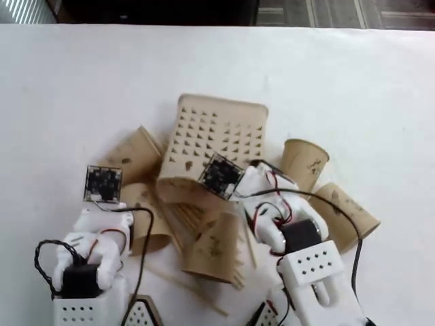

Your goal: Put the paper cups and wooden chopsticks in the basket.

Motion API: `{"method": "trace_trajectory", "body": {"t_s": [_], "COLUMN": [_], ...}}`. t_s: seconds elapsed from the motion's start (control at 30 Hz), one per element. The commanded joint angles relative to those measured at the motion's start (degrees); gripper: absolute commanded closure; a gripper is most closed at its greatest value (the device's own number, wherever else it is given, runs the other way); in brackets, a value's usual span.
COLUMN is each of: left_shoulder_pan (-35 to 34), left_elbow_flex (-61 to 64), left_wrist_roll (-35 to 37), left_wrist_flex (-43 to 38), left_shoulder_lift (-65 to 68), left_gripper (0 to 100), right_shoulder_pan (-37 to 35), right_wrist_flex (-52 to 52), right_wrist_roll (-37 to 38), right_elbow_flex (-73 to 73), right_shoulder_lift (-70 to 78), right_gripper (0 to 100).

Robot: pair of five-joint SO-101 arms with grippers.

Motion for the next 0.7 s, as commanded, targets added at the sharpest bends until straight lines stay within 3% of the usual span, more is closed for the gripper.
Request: {"method": "trace_trajectory", "body": {"t_s": [0.0,0.37,0.67], "left_shoulder_pan": [-0.6,-0.6,-0.6], "left_elbow_flex": [-0.3,-0.3,-0.3], "left_wrist_roll": [-0.4,-0.4,-0.4], "left_wrist_flex": [-0.9,-0.9,-0.9], "left_shoulder_lift": [-0.2,-0.2,-0.2], "left_gripper": [98,98,98], "right_shoulder_pan": [1.0,3.0,7.0], "right_wrist_flex": [-0.2,-0.6,-0.7], "right_wrist_roll": [0.0,0.0,-1.1], "right_elbow_flex": [-4.1,-20.0,-33.9], "right_shoulder_lift": [-3.5,-2.9,21.0], "right_gripper": [97.6,97.8,97.8]}}
